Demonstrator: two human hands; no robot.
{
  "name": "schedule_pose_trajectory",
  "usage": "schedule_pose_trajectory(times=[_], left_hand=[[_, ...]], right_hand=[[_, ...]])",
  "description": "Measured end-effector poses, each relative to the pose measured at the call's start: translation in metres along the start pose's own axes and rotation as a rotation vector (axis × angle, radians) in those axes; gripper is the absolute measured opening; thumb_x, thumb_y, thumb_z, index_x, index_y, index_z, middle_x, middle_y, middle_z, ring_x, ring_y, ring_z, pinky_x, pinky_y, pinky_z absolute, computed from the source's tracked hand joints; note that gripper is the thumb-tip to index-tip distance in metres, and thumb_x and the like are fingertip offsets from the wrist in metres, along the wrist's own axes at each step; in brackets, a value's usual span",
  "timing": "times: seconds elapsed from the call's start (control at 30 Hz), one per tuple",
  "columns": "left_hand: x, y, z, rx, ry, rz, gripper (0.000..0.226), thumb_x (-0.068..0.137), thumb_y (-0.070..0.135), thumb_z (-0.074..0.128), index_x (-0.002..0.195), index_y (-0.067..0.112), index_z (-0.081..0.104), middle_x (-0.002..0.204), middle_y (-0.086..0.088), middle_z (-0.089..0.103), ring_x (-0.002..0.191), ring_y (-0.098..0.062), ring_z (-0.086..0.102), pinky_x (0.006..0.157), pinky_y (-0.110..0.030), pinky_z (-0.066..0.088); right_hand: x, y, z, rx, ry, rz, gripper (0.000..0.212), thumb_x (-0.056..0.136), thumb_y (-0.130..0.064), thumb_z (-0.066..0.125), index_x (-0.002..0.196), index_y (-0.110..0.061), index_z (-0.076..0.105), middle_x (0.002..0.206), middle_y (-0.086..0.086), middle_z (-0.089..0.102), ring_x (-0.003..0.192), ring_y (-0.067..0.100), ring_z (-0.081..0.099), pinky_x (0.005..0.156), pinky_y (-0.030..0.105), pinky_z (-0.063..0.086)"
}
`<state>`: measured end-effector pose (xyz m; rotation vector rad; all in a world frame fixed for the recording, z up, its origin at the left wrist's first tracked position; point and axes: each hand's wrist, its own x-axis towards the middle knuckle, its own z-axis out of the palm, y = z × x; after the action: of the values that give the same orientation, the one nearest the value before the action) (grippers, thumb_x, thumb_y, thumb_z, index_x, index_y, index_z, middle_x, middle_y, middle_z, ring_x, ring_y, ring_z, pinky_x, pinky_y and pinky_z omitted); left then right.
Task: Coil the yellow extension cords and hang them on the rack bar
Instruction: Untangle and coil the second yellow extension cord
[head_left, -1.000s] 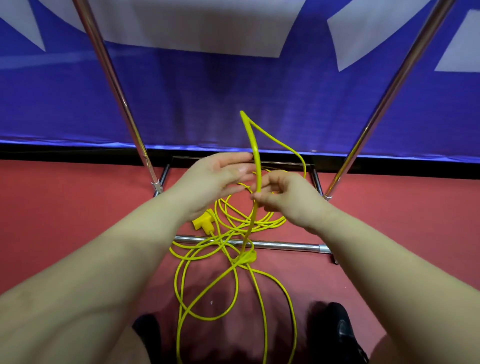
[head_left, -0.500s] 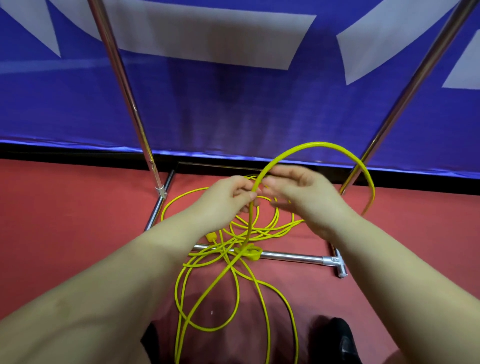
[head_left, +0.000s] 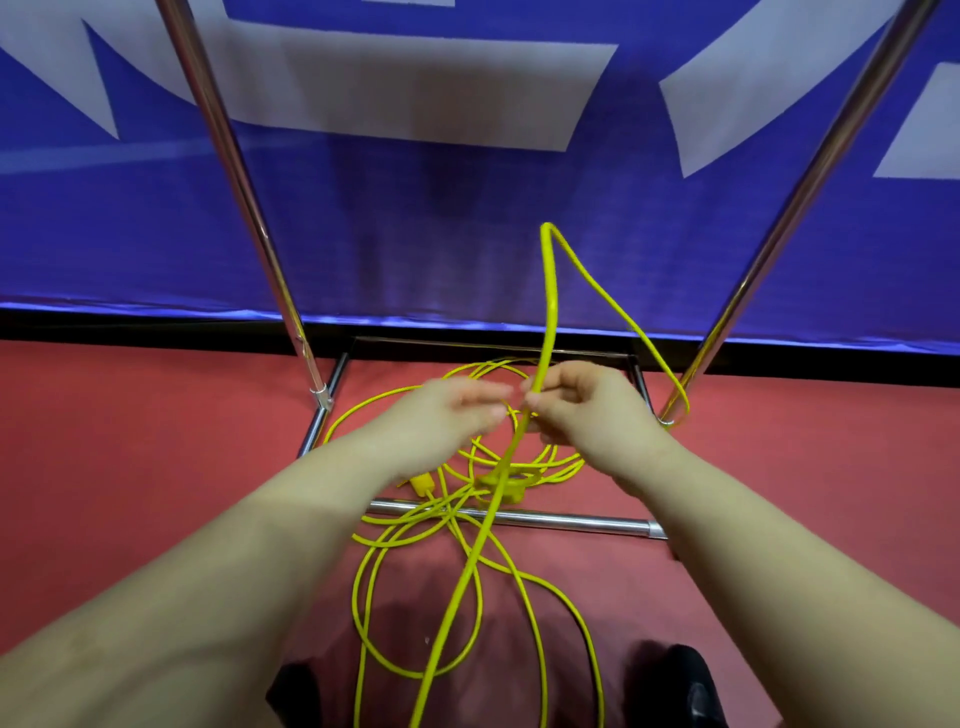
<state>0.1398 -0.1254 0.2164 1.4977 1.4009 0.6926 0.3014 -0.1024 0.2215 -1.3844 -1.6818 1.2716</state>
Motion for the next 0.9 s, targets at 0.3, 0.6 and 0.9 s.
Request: schedule_pose_trajectory(times=[0.3, 0.6, 0.9], left_hand=[[0.001, -0.001, 0.010, 0.239, 0.087, 0.056, 0.014, 0.087, 0.014, 0.063, 0.101, 0.013, 0.066, 0.078, 0.008, 0.061, 0.064, 0.005, 0.052, 0.059, -0.003, 0.037], [0.004, 0.000, 0.010, 0.019, 0.184, 0.013, 0.006, 0.085, 0.010, 0.065, 0.084, 0.016, 0.066, 0.066, 0.000, 0.062, 0.055, -0.004, 0.055, 0.059, -0.019, 0.045], [0.004, 0.010, -0.003, -0.397, 0.248, -0.065, 0.015, 0.095, 0.012, 0.051, 0.090, 0.013, 0.065, 0.049, 0.009, 0.063, 0.045, 0.000, 0.058, 0.047, -0.015, 0.050]], right_hand=[[-0.004, -0.020, -0.012, 0.366, 0.126, -0.024, 0.012, 0.091, -0.006, 0.056, 0.088, -0.015, 0.062, 0.073, -0.002, 0.068, 0.062, 0.010, 0.064, 0.068, 0.024, 0.057], [-0.014, -0.001, 0.001, -0.268, -0.107, 0.146, 0.044, 0.067, -0.040, 0.080, 0.101, -0.020, 0.062, 0.096, -0.003, 0.066, 0.090, 0.013, 0.062, 0.081, 0.029, 0.048], [-0.008, 0.009, -0.005, -0.464, -0.025, 0.193, 0.040, 0.078, -0.010, 0.067, 0.116, -0.013, 0.058, 0.092, 0.007, 0.066, 0.091, 0.023, 0.065, 0.082, 0.032, 0.050]])
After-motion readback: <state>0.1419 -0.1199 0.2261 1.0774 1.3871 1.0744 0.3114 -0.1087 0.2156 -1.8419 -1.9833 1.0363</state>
